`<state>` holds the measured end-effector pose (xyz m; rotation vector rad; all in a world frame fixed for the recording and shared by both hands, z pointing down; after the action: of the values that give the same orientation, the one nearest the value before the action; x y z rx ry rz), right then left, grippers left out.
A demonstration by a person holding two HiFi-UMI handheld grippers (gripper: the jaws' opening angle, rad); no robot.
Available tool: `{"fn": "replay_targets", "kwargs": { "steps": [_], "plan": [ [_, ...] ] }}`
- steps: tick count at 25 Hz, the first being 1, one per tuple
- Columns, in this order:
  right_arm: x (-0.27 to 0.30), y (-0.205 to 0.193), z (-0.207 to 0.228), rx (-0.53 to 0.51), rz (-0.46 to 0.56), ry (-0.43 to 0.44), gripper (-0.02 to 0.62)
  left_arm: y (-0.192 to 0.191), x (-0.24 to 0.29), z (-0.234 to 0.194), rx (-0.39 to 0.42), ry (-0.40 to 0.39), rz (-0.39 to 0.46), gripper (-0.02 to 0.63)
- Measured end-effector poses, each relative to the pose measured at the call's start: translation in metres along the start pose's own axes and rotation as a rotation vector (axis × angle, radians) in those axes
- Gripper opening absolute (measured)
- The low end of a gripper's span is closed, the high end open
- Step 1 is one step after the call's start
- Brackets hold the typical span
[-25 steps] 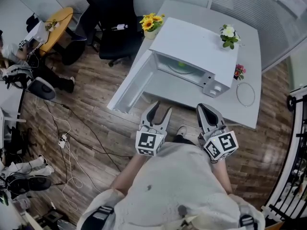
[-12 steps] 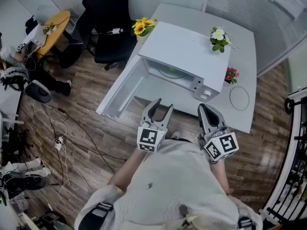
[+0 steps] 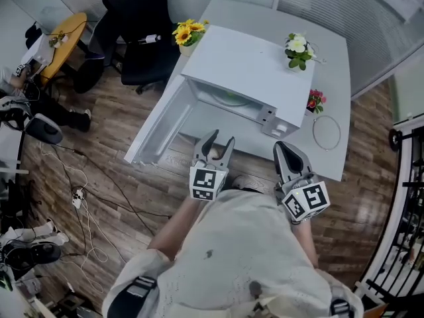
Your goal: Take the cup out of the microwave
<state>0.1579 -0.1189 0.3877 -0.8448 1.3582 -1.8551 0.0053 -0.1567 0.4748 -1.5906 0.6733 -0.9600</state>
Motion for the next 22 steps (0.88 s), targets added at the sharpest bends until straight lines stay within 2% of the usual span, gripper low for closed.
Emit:
{"fn": "replay_targets", "kwargs": {
  "steps": [7,12,22],
  "plan": [
    [0.029,-0.005,0.003,-0.006,-0.052,0.005,0.009,-0.014,0.031,-0.036,-0.017,0.049,-0.024,0.204],
    [0.047,-0.010,0.004,-0.010,-0.079,0.003,0.009,-0.032,0.056,-0.054,-0.013,0.050,-0.062,0.207],
    [0.062,-0.023,0.028,0.021,-0.102,-0.069,0.009,-0.065,0.107,-0.068,-0.031,0.045,-0.134,0.224]
  ]
}}
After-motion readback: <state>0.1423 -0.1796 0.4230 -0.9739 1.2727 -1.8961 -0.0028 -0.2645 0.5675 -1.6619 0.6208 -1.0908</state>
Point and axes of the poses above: the fingertips, and each gripper's own axes: x forward along the fingers, z to its right, y out of its top, the point moved 2 cm from there along -x, backward along the fingers, and after that the axes turned 1 degree about -y, right-handed, at the moved point
